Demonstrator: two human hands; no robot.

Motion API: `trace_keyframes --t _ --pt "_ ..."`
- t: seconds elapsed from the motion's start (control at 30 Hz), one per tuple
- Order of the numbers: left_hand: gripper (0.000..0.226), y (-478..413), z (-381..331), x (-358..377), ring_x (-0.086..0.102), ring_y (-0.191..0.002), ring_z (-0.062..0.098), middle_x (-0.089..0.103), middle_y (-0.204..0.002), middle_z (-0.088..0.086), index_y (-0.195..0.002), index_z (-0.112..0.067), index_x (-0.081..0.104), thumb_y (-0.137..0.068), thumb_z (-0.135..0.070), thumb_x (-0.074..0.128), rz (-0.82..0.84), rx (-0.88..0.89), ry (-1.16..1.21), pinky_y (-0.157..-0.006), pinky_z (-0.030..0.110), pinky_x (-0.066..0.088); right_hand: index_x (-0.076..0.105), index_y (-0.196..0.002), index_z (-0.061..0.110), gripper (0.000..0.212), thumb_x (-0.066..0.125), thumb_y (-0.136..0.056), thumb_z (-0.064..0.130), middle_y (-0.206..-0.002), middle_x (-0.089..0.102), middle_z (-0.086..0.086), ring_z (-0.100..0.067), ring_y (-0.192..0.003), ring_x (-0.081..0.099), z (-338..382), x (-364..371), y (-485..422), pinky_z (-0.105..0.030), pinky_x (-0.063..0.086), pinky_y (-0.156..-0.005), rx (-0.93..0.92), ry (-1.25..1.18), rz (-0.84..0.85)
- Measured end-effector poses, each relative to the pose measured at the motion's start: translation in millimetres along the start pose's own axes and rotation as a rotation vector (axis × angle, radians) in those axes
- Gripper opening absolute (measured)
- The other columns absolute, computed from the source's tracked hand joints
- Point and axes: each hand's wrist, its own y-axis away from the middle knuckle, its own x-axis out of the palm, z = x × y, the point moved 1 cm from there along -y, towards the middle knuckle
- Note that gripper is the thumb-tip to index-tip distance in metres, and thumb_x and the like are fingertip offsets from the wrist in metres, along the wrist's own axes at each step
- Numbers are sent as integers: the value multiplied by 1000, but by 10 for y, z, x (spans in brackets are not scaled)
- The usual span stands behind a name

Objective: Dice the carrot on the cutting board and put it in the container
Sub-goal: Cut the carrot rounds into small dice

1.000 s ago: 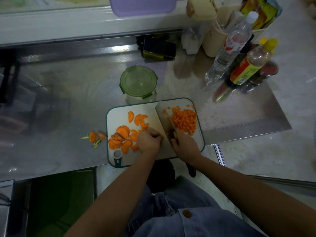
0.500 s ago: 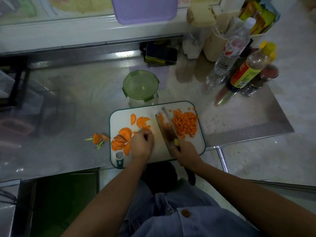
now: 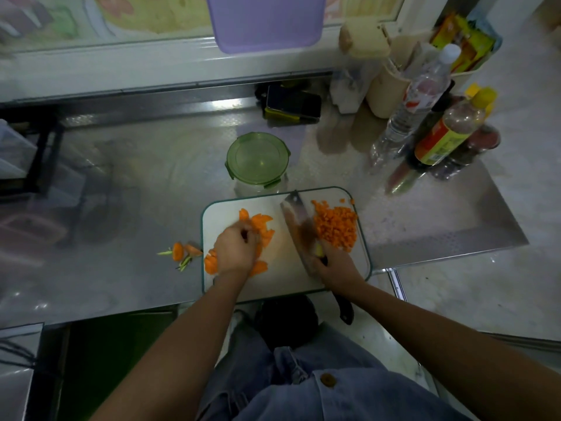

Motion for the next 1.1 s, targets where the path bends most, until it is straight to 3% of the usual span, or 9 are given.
trace_keyframes --t 0.13,0.27,0.33,0.47,0.6,0.73,0.87,0.97,1.1 --pt "19 -303 122 -97 64 -83 30 69 -89 12 -103 -12 66 -92 -22 55 23 50 -98 -74 42 53 53 -106 13 16 48 -96 23 -73 59 -8 -26 -55 59 37 7 -105 -43 55 -52 162 -203 -80" --pt "39 -535 144 -74 55 -105 33 56 -116 17 -130 -17 56 -92 -13 52 123 190 -263 -89 43 49 50 -118 7 24 51 -94 10 -77 58 -14 -26 -53 57 99 85 -182 -38 53 -44 188 -338 -11" --pt "49 -584 112 -67 49 -112 35 48 -123 18 -139 -19 47 -91 -9 50 181 258 -395 -92 42 45 46 -123 9 28 50 -95 10 -68 56 -8 -22 -48 54 108 129 -185 -32 50 -42 191 -356 -6" --pt "41 -561 69 -99 50 -108 34 48 -121 16 -132 -22 51 -91 -14 49 231 362 -680 -85 41 45 45 -122 15 26 48 -96 13 -67 56 -5 -17 -46 54 61 181 -176 -31 51 -45 221 -351 -11" --pt "31 -569 102 -144 53 -102 31 51 -114 14 -116 -12 57 -85 -6 53 223 348 -748 -79 38 48 44 -121 20 25 49 -96 16 -66 56 -2 -15 -47 55 27 201 -174 -29 52 -47 226 -335 -18" --pt "22 -657 133 -180 52 -105 29 55 -110 13 -106 -9 60 -84 -11 60 225 274 -660 -85 37 47 42 -120 22 24 48 -97 18 -69 58 -9 -19 -51 57 18 211 -195 -33 55 -48 260 -351 -20" --pt "8 -637 150 -224 58 -91 27 62 -92 10 -90 -11 60 -84 -15 64 216 206 -507 -71 36 45 41 -122 23 27 47 -97 17 -65 59 -8 -22 -48 59 17 204 -218 -38 56 -48 266 -361 -18" --pt "20 -591 98 -227 55 -72 20 55 -72 0 -81 -13 55 -82 -25 72 165 31 -155 -63 29 38 41 -122 24 26 46 -97 18 -66 61 -11 -27 -50 61 41 192 -219 -41 57 -51 265 -373 -11" --pt "26 -537 -111 -130 54 -70 17 57 -72 -2 -79 -16 57 -78 -31 77 175 8 46 -63 27 37 40 -126 18 28 45 -98 16 -69 61 -12 -22 -46 60 82 167 -212 -33 55 -46 249 -370 -1"
